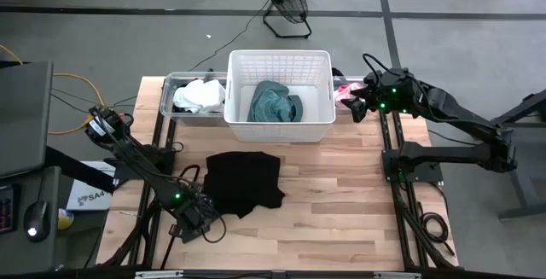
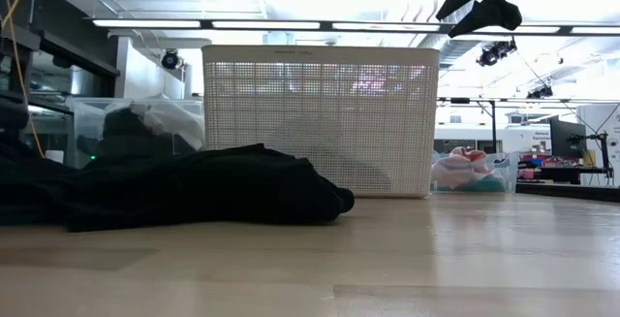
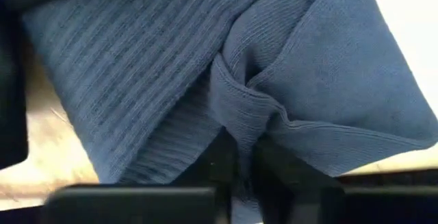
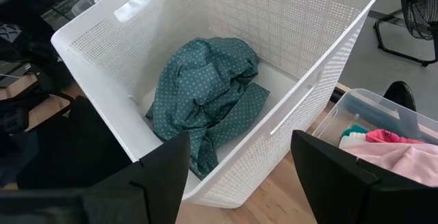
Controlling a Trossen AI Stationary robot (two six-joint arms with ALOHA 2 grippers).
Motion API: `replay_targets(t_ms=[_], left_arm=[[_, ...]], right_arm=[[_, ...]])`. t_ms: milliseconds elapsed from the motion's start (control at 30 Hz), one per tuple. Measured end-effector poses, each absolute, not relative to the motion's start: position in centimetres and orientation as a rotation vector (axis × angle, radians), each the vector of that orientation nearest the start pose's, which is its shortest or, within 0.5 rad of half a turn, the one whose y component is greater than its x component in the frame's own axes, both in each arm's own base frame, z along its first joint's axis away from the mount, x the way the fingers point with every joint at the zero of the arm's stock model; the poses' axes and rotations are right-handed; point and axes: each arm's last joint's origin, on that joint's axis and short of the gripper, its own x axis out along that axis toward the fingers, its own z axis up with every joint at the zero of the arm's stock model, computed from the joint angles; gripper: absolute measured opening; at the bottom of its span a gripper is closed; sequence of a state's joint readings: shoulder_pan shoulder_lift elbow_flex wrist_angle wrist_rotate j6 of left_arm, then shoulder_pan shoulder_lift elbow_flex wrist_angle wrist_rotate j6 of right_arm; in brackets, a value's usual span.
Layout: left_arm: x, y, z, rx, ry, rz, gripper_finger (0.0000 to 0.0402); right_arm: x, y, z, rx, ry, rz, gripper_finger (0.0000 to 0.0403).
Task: Pick & Place Cloths
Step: Put the blue sock into the right transparent bin
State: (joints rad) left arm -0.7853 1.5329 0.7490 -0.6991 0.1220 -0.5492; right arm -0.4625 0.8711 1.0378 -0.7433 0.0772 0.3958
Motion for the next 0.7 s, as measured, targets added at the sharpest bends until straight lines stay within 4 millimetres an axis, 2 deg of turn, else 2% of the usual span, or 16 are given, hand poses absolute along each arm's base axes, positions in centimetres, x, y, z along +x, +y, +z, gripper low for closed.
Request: replay_targets(t_ms=[33, 133, 267, 467, 700], left_arm=[[16.3, -16.8, 14.1, 0.061, 1.571, -0.308, 0.0021], [16.3, -16.9, 14.6, 0.021, 1.573, -0.304, 0.0017], [16.3, -16.9, 16.5, -0.003, 1.564, -0.295, 0.0009], [16.3, -16.9, 21.4, -0.018, 1.534, -0.304, 0.0009], [16.4, -16.5, 28.8, 0.006, 1.382, -0.268, 0.0009]], right_arm=[[14.5, -7.5, 35.3, 0.487, 0.463, -0.633, 0.0247], [14.5, -7.5, 35.3, 0.487, 0.463, -0.633, 0.0247], [14.5, -7.5, 35.3, 0.488, 0.464, -0.632, 0.0247], [14.5, -7.4, 35.3, 0.488, 0.465, -0.623, 0.0247], [14.5, -7.4, 35.3, 0.491, 0.47, -0.598, 0.0247]])
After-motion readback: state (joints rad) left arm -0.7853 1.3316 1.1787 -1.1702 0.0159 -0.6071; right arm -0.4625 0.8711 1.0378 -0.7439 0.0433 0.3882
